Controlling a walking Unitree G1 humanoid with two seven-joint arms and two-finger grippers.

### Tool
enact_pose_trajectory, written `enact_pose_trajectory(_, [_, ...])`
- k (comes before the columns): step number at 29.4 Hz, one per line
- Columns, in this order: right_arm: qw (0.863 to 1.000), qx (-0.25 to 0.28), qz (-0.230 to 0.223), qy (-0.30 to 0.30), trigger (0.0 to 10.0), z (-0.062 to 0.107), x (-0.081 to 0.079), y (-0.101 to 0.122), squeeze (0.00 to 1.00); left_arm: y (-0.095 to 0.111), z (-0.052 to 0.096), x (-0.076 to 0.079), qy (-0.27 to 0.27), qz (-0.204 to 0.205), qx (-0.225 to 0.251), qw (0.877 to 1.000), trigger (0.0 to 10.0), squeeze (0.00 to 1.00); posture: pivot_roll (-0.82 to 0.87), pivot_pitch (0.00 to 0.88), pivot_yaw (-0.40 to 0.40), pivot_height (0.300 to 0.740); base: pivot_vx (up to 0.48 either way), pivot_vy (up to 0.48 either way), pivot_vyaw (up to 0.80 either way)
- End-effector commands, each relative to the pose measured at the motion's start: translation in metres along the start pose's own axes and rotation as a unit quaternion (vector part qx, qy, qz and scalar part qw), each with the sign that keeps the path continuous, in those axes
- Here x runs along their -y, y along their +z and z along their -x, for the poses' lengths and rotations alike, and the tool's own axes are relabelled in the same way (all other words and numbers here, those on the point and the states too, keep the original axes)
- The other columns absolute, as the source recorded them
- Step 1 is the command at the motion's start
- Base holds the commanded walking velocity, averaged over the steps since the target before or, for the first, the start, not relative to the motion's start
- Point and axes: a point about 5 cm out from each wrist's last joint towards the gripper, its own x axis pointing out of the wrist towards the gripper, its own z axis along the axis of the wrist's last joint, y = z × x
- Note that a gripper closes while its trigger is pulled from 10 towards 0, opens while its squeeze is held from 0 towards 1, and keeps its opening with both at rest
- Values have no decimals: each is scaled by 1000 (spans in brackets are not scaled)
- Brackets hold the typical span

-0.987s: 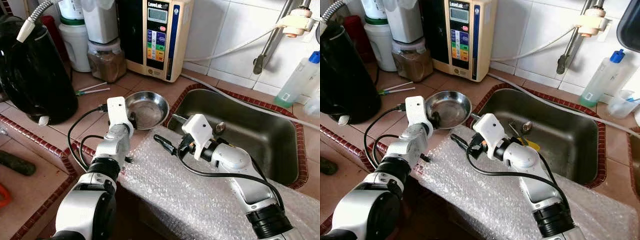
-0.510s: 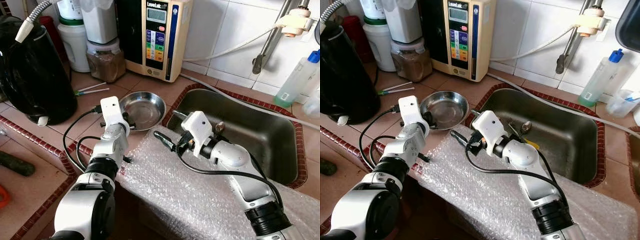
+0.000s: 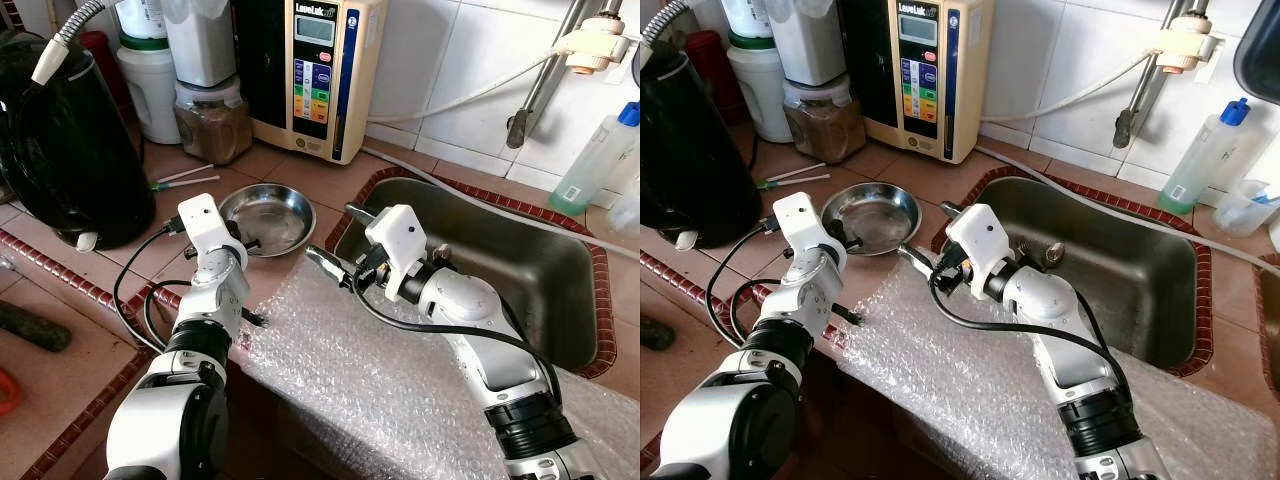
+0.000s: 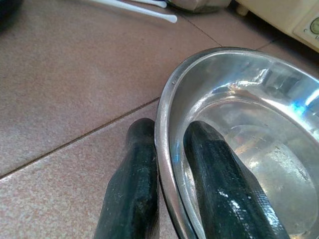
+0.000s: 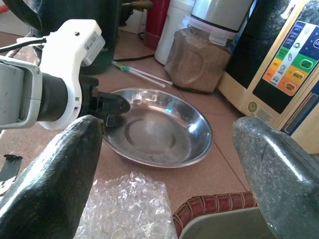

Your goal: Kitchen organization

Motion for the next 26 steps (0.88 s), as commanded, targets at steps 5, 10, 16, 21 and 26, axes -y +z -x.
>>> enact_pose_trajectory(5, [1000, -17, 1, -19, 10000, 0, 5, -6, 0, 2, 2, 3, -13, 7, 31, 999, 0, 0, 51, 0, -14, 740, 0, 0, 0])
enact_pose_trajectory(10, [999, -33, -8, -13, 10000, 3, 5, -11, 0, 15, 7, 13, -49, -14, 101, 994, 0, 0, 45, 0, -15, 740, 0, 0, 0])
enact_pose_trajectory(16, [999, -41, -12, -21, 10000, 2, 7, -15, 0, 26, 10, 20, -79, -3, 144, 986, 0, 0, 52, 0, -16, 740, 0, 0, 0])
enact_pose_trajectory(21, [989, -21, -68, -126, 10000, -2, 31, -12, 0, 31, 17, 30, -136, 9, 181, 974, 0, 0, 49, 0, -14, 740, 0, 0, 0])
enact_pose_trajectory(26, [963, 10, -152, -223, 10000, -5, 54, -9, 0, 34, 26, 44, -191, -5, 219, 957, 0, 0, 50, 0, -17, 740, 0, 0, 0])
